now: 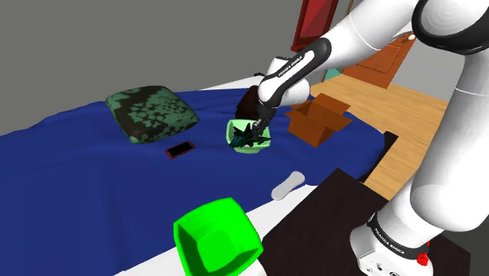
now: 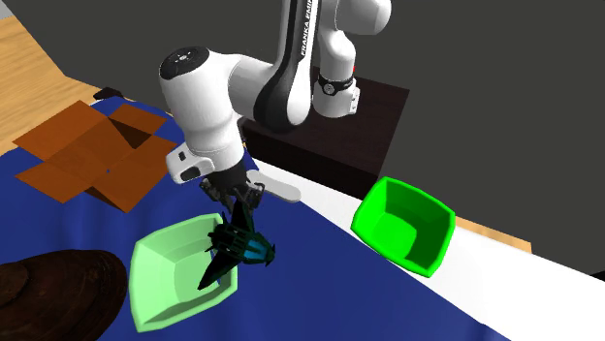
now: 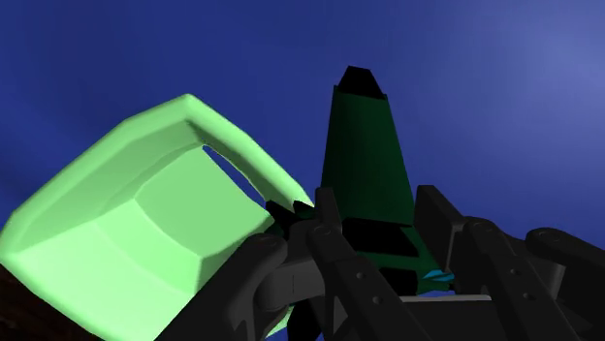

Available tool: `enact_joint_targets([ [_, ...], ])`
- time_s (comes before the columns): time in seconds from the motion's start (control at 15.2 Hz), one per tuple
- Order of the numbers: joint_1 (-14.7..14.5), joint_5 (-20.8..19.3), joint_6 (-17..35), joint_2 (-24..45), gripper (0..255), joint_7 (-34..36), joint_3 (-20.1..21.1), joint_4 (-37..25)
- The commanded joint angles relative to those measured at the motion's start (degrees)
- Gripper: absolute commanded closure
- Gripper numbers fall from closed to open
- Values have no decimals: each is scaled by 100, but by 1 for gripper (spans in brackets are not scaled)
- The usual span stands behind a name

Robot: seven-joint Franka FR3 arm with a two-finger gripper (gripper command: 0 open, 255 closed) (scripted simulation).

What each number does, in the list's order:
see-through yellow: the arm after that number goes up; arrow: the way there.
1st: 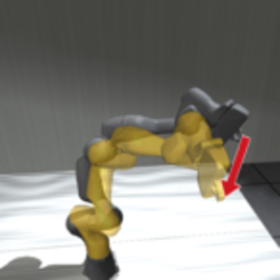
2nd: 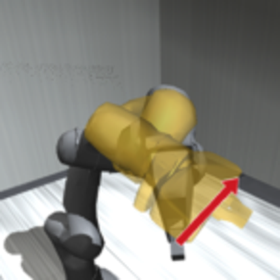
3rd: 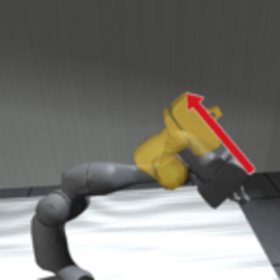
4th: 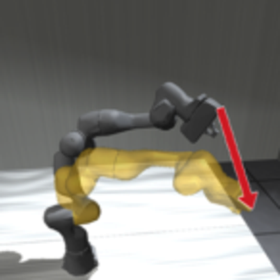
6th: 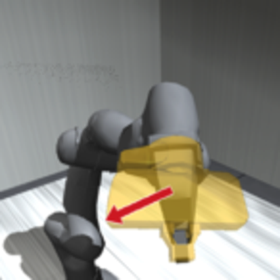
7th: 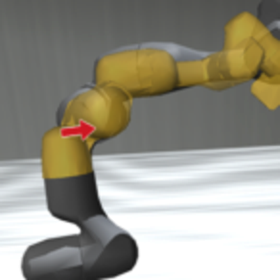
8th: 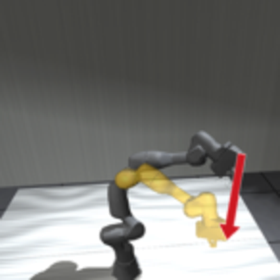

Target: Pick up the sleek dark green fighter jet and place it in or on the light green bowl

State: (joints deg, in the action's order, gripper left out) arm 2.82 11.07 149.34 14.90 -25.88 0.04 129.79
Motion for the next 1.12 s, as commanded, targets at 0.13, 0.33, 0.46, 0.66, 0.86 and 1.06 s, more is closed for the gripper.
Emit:
enact_joint_targets([
  [0.13, 347, 60, -281, 388, 255, -487, -118, -620],
  [0.33, 596, 88, -529, 726, 255, -794, -190, -1167],
  [0.46, 756, 104, -710, 969, 255, -979, -233, -1566],
  [0.66, 928, 127, -860, 1297, 255, -1170, -263, -2018],
  [0.86, 939, 167, -695, 1462, 255, -1214, -243, -2016],
  [1.06, 936, 219, -536, 1635, 255, -1266, -236, -2027],
])
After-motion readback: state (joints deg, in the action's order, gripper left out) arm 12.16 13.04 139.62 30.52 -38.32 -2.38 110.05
